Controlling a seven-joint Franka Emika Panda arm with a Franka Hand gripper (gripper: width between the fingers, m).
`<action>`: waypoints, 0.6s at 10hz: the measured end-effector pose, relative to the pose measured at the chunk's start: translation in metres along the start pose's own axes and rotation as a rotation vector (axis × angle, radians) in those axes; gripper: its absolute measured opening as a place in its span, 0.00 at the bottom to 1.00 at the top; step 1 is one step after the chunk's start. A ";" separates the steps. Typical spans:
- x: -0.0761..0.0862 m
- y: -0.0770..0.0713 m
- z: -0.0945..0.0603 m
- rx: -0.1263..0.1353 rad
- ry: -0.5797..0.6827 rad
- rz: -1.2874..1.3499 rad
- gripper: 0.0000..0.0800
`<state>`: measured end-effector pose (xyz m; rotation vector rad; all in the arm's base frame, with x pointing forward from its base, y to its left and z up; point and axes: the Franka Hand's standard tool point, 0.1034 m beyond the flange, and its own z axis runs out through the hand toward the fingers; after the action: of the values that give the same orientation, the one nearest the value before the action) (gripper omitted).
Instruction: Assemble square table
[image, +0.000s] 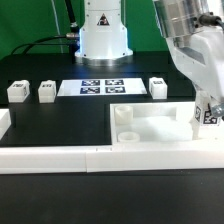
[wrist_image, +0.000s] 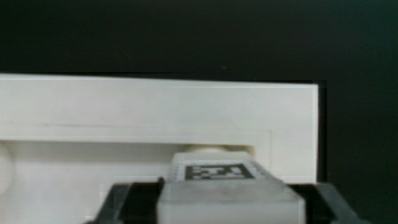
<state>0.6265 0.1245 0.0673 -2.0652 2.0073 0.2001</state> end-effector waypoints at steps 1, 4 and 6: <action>0.000 0.000 0.000 -0.002 0.002 -0.056 0.47; 0.002 0.001 -0.001 -0.044 0.017 -0.609 0.80; 0.002 0.002 0.000 -0.057 0.026 -0.818 0.81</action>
Offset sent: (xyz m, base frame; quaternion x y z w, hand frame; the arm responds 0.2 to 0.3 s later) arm 0.0071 -0.0070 -0.0018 -0.0083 0.0116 -0.4239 0.9056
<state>0.6245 0.1221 0.0665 -2.7230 1.0259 0.0670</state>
